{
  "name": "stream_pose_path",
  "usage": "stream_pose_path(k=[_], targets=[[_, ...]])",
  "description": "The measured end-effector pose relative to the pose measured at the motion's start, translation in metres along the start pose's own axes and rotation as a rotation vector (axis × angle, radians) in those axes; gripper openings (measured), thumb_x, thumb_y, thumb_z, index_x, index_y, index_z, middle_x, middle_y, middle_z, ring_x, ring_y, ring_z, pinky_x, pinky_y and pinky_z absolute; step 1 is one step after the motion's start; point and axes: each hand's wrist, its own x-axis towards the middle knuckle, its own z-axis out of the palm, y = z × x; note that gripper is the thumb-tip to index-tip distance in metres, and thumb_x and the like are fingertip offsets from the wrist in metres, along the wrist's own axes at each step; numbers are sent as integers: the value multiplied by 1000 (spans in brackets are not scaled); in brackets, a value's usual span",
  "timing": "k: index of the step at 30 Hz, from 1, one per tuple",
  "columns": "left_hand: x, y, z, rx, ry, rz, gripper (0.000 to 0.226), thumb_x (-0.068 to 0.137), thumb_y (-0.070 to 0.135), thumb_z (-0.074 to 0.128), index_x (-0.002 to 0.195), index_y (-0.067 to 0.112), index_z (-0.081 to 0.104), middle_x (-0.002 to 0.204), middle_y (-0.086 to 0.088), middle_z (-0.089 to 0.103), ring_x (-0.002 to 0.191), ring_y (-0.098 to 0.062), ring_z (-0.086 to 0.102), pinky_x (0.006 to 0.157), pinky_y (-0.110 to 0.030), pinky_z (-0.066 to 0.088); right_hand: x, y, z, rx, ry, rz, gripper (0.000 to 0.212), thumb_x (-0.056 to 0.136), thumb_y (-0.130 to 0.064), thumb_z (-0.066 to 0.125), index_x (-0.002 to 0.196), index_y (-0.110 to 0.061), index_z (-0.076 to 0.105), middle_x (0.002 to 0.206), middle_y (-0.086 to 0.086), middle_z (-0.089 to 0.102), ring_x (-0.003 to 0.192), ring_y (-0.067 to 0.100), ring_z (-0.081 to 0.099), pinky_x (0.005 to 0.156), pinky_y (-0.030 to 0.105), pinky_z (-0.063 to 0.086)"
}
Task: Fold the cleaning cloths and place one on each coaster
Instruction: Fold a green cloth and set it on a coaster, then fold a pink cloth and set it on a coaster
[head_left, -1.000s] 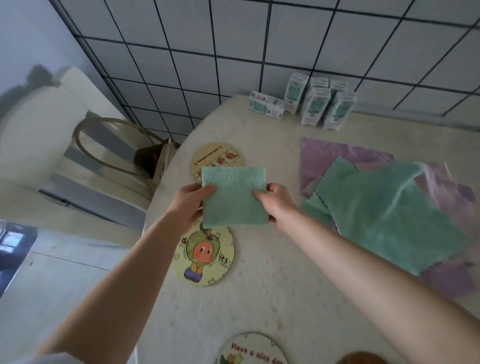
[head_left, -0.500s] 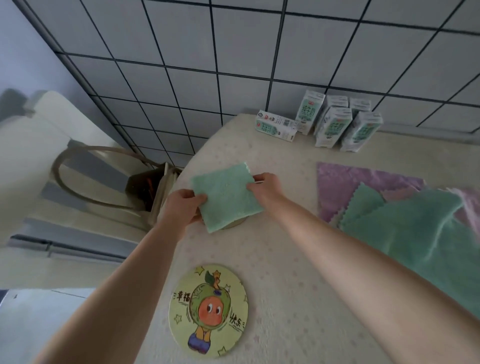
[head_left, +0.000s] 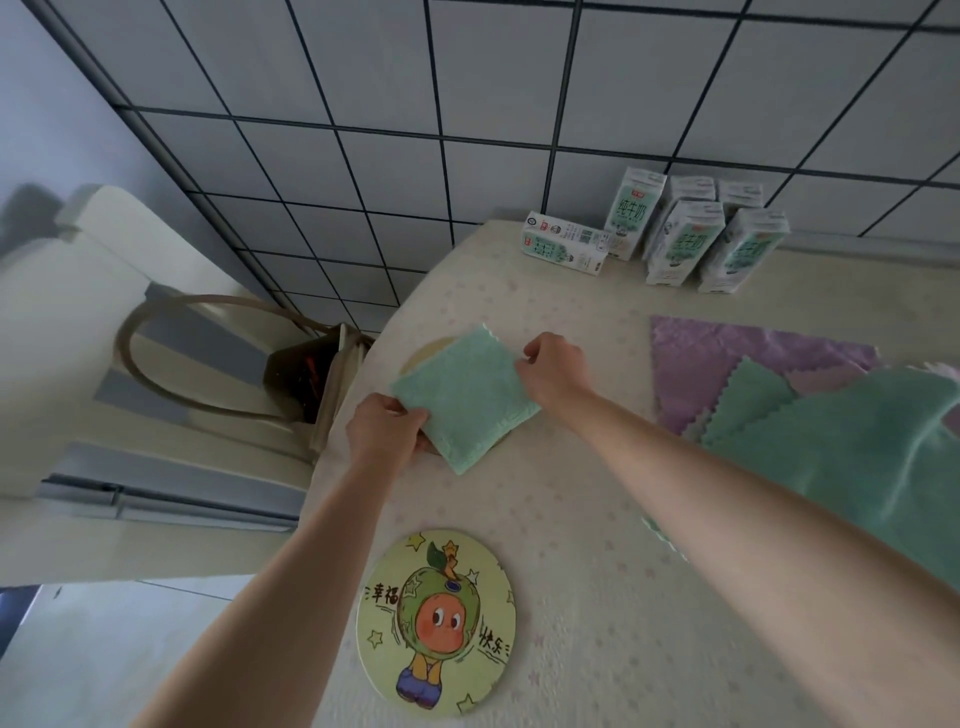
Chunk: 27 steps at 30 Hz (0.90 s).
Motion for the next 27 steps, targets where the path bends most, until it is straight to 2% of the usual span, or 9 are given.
stream_pose_path(k=[3, 6, 9, 13, 16, 19, 22, 25, 27], targets=[[-13, 8, -10, 215, 80, 90, 26, 83, 23, 64, 105, 17, 54, 90, -4, 63, 71, -18, 61, 59, -32, 51, -9, 11, -21, -31, -1, 6, 25, 86, -15, 52, 109, -12, 61, 112, 9, 62, 104, 27, 56, 82, 31, 45], [-36, 16, -13, 389, 65, 270, 30, 88, 20, 56, 117, 18, 49, 95, -2, 61, 75, -21, 61, 64, -40, 55, -26, 27, -42, -55, 6, 7, 23, 85, -14, 50, 104, -15, 63, 111, 9, 64, 103, 28, 57, 80, 29, 45], [-65, 26, -4, 558, 10, 460, 28, 90, 22, 55, 118, 19, 49, 102, 0, 62, 82, -19, 60, 67, -38, 53, -52, 47, -65, -69, -4, -17, 24, 87, -14, 47, 105, -14, 63, 110, 8, 64, 99, 26, 57, 82, 31, 48], [-106, 38, 24, 636, -68, 540, 26, 91, 23, 53, 116, 17, 50, 101, -1, 64, 86, -22, 60, 73, -40, 53, -87, 84, -94, -81, 41, -80, 25, 88, -12, 50, 108, -9, 64, 112, 10, 65, 108, 30, 58, 89, 31, 44], [-140, 36, 54, 645, -104, 585, 25, 88, 25, 53, 111, 17, 53, 101, -4, 65, 88, -27, 61, 74, -40, 53, -115, 119, -115, -113, 70, -129, 17, 87, -13, 54, 98, -7, 65, 104, 15, 68, 102, 32, 61, 81, 32, 44], [-176, 25, 88, 673, -159, 633, 26, 87, 25, 54, 113, 18, 54, 105, -3, 65, 91, -27, 61, 71, -35, 51, -143, 162, -133, -157, 74, -135, 17, 88, -16, 53, 99, -11, 64, 101, 12, 69, 99, 32, 62, 80, 33, 46], [-215, 10, 123, 729, -209, 712, 27, 88, 22, 52, 115, 18, 53, 110, -2, 63, 93, -25, 60, 71, -36, 51, -168, 208, -150, -156, 69, -146, 17, 86, -16, 53, 99, -14, 64, 98, 8, 70, 94, 30, 64, 79, 37, 51], [-250, -10, 159, 842, -240, 951, 33, 85, 14, 52, 118, 16, 54, 112, -3, 60, 103, -26, 56, 76, -38, 51, -193, 251, -162, -161, 99, -142, 21, 82, -10, 57, 103, -11, 64, 100, 11, 69, 93, 30, 64, 80, 37, 52], [-269, -24, 182, 893, -249, 1167, 36, 77, 8, 60, 112, 14, 61, 106, -4, 63, 100, -27, 59, 75, -37, 51, -209, 276, -165, -185, 112, -165, 24, 82, -8, 60, 105, -8, 63, 102, 12, 67, 96, 31, 62, 81, 37, 50]])
